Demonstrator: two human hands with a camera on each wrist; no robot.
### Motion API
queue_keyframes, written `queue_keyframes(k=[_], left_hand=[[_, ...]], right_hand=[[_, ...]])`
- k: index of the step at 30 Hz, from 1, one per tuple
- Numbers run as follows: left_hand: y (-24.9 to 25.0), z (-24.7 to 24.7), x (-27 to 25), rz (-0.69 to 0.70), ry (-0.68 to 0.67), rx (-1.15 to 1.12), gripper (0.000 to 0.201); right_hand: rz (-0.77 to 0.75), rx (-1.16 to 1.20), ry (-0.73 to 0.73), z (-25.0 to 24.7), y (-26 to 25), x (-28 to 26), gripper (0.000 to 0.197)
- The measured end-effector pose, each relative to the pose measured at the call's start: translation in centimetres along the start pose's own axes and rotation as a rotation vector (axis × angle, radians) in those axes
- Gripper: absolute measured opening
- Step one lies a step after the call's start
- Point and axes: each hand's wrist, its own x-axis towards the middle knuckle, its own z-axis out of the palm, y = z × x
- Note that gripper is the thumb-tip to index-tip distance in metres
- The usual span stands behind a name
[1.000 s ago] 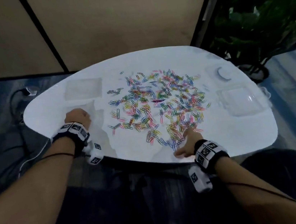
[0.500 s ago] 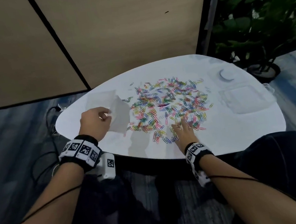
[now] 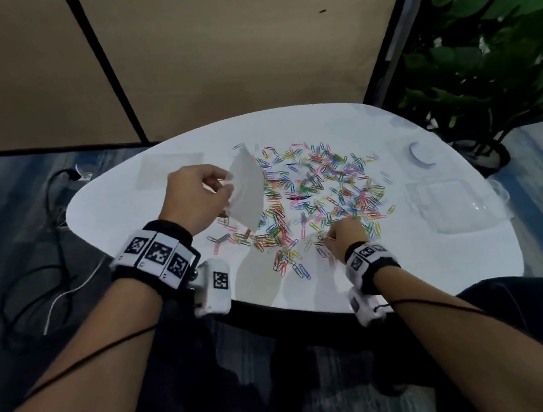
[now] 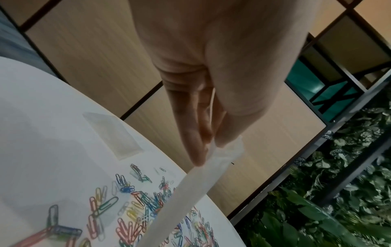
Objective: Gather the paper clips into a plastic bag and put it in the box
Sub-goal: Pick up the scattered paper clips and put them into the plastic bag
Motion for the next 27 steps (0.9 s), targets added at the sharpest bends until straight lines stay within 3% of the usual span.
queue_keyframes(k=[3, 6, 8, 10, 13, 15, 22, 25, 27], left_hand=[[0.4, 0.7, 0.3, -0.012, -0.007, -0.002, 0.014], [0.6, 1.1, 0.7, -0.027, -0.016, 0.018, 0.017], [1.0, 1.6, 0.9, -0.034, -0.026, 0.035, 0.019], [1.5, 2.2, 1.0, -0.02, -0.033, 0.051, 0.021], [2.4, 3.3, 1.0, 0.014, -0.038, 0.034, 0.021], [2.9, 4.0, 0.9, 0.046, -0.031, 0.028, 0.021], [3.5, 5.6, 0.7, 0.047, -0.014, -0.052, 0.019], [3.5, 6.0, 0.7, 0.057, -0.02, -0.097, 0.021], [3.5, 6.2, 0.7, 0.061, -0.04, -0.099, 0.021]], right_hand=[[0.11, 0.229, -0.029, -2.7, 1.1, 1.7, 0.029], [0.109, 0.782, 0.035, -6.8, 0.3, 2.1, 0.014], [0.046, 1.247, 0.013, -9.9, -1.6, 1.4, 0.014], [-0.058, 1.63, -0.115, -12.6, -3.7, 0.0, 0.022], [-0.181, 1.875, -0.266, -14.3, -6.5, -1.8, 0.017], [-0.208, 1.81, -0.23, -13.7, -8.0, -2.2, 0.013], [-0.239, 1.156, 0.085, -12.0, -8.4, -1.8, 0.003], [-0.244, 0.841, 0.112, -12.0, -7.9, -1.7, 0.017], [-0.205, 0.788, 0.079, -11.7, -7.9, -1.6, 0.015]])
